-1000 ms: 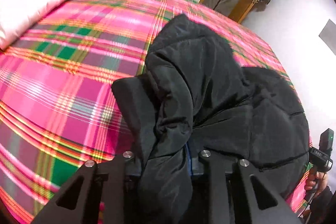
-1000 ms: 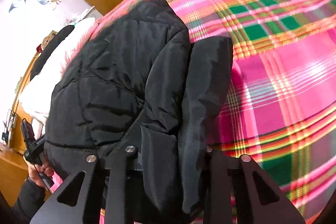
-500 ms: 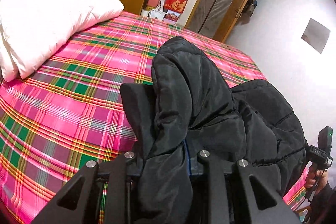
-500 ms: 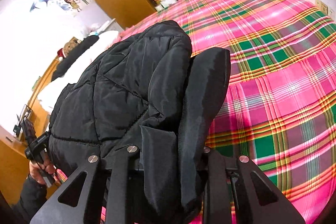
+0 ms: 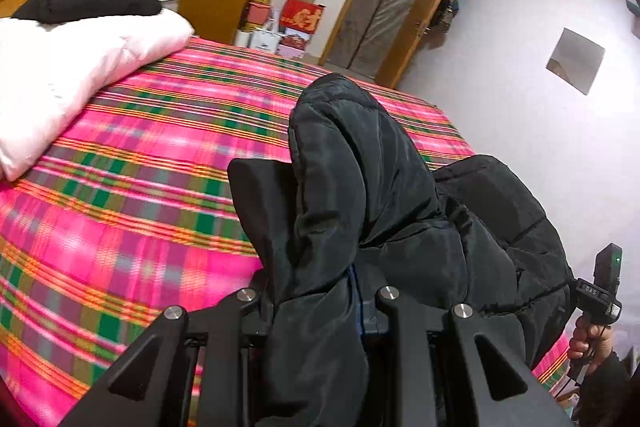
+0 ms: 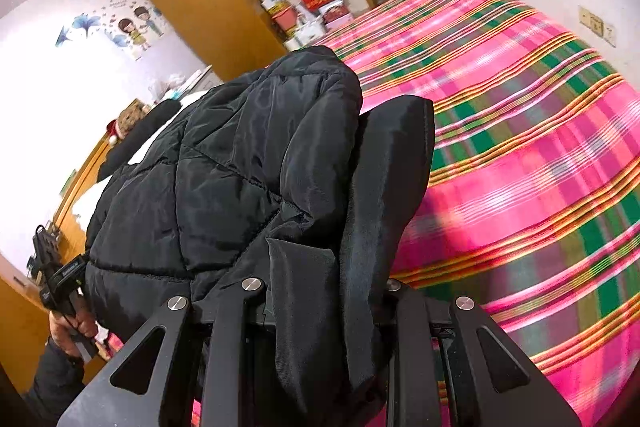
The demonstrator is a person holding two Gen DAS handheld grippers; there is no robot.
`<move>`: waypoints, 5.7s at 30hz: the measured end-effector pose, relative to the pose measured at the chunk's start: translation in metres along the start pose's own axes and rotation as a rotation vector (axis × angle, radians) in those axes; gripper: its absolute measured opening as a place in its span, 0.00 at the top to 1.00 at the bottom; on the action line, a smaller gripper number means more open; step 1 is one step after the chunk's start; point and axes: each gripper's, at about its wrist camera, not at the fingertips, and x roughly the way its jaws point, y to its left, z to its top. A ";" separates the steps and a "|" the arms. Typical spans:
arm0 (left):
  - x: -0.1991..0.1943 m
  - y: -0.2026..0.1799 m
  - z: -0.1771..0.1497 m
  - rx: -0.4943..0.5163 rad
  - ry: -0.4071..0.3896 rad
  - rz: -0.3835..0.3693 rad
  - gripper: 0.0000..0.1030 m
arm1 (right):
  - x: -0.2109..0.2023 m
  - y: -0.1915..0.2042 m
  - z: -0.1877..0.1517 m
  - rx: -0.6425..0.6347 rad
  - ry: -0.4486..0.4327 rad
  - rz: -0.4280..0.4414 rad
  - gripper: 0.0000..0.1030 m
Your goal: Fold large clothes
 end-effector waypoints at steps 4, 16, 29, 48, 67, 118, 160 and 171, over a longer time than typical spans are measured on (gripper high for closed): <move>0.040 -0.039 0.007 0.023 0.014 -0.040 0.75 | -0.004 -0.035 0.024 0.011 -0.021 -0.049 0.77; 0.160 -0.099 -0.004 0.050 0.074 -0.099 0.75 | 0.024 -0.142 0.062 0.054 -0.037 -0.135 0.76; 0.227 -0.068 -0.077 -0.064 0.210 -0.011 0.56 | 0.050 -0.209 0.030 0.202 0.016 -0.180 0.49; 0.243 -0.110 0.004 0.139 0.169 0.081 0.53 | 0.052 -0.145 0.070 -0.025 0.024 -0.326 0.45; 0.147 -0.130 -0.031 0.153 0.092 0.081 0.51 | -0.029 -0.050 0.012 -0.124 -0.080 -0.392 0.45; -0.055 -0.196 -0.197 0.286 0.158 0.035 0.48 | -0.134 0.093 -0.166 -0.263 -0.050 -0.443 0.45; -0.053 -0.200 -0.199 0.269 0.184 0.034 0.48 | -0.131 0.089 -0.166 -0.260 -0.033 -0.452 0.45; -0.052 -0.205 -0.202 0.272 0.196 0.005 0.48 | -0.130 0.086 -0.166 -0.255 -0.029 -0.454 0.45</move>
